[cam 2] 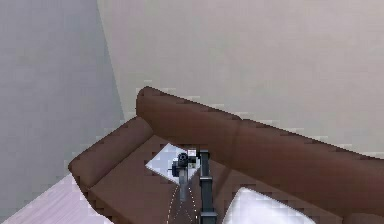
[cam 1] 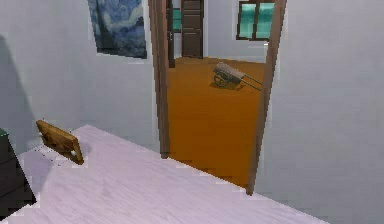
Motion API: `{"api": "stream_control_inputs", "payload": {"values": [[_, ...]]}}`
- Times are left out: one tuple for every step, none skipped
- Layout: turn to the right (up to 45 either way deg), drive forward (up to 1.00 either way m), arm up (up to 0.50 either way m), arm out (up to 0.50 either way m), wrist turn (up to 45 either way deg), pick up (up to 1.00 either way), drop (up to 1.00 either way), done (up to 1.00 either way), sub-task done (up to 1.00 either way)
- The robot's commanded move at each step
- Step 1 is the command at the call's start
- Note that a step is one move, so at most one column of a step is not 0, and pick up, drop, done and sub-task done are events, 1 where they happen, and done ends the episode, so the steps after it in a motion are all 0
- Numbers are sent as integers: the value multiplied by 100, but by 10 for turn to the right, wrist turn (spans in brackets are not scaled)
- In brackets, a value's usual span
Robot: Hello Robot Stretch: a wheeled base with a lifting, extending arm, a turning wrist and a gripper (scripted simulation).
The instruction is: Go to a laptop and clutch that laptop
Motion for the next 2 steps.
{"api": "stream_control_inputs", "payload": {"values": [[0,0,0,0,450,0,0,0,0],[0,0,0,0,450,0,0,0,0]]}}
